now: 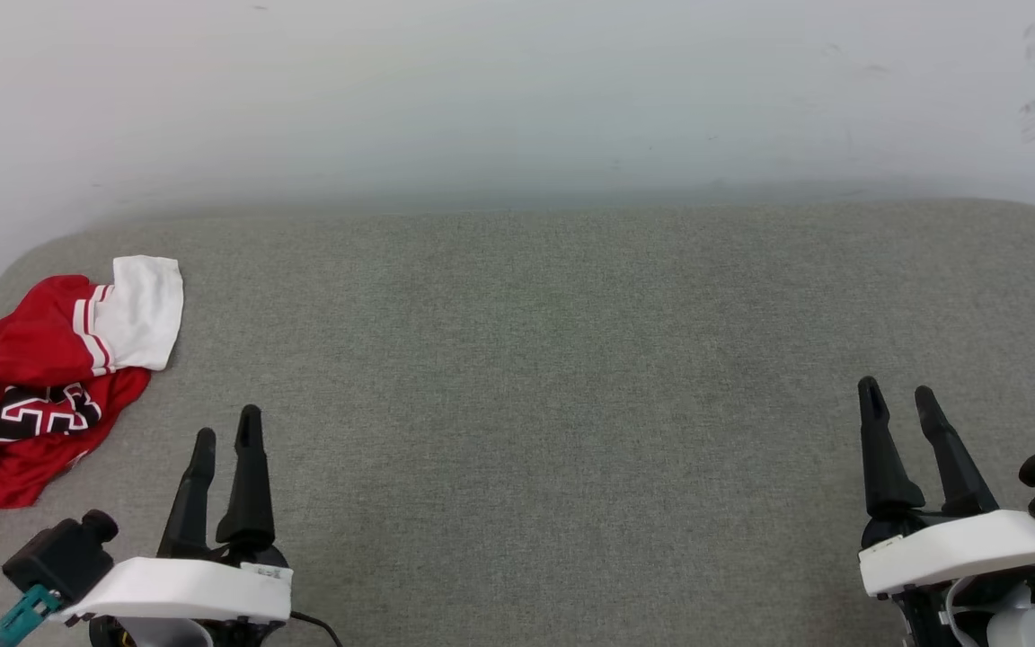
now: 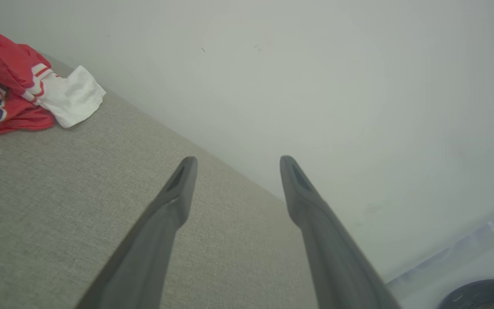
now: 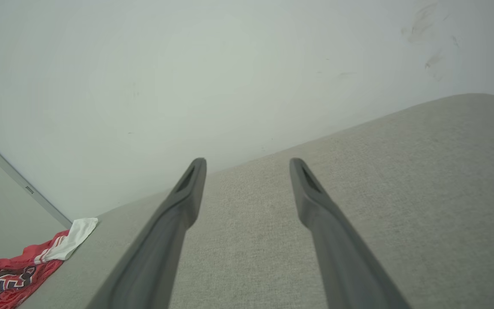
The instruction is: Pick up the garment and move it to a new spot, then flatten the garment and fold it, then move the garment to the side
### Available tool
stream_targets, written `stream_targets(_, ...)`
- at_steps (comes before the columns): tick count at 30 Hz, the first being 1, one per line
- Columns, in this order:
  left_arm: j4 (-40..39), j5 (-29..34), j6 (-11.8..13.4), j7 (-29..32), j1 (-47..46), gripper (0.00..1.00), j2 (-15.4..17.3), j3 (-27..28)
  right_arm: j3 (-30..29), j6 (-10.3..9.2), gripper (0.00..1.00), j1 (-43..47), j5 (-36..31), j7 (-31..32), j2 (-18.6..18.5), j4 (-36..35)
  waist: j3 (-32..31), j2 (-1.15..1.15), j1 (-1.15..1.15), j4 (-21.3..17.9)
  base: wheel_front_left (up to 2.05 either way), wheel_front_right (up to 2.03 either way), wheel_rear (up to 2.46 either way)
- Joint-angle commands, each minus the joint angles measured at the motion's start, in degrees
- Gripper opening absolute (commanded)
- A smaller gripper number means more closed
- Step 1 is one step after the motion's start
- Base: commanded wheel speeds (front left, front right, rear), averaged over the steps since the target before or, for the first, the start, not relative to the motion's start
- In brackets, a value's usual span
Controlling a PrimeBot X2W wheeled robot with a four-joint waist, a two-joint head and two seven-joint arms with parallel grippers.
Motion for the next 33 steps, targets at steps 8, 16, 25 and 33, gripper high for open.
stream_targets(8,-2.32,12.91,3.04,-1.62,0.31,1.00,0.16,-4.11,0.43,0.00,1.00,-0.51,-9.78,-1.63,-0.01,-1.13,0.31,0.00,0.00,-0.14,0.00,0.00,0.00)
stream_targets(16,-2.79,22.43,5.14,-2.80,0.34,1.00,0.74,-7.87,0.73,0.00,1.00,-0.49,-17.15,-2.76,0.01,-0.98,0.52,0.00,0.00,-0.16,0.00,0.00,0.00)
stream_targets(25,-1.88,28.68,8.61,-4.00,0.47,1.00,2.59,-11.88,0.98,0.00,1.00,-0.54,-23.71,-3.98,0.01,-1.27,0.74,0.00,0.00,-0.22,0.00,0.00,0.00)
stream_targets(33,-0.68,33.66,13.42,-4.98,0.04,1.00,4.97,-16.09,1.46,-0.01,1.00,-0.57,-28.45,-5.01,0.02,-1.79,0.70,0.00,0.00,-0.38,0.00,0.00,0.00)
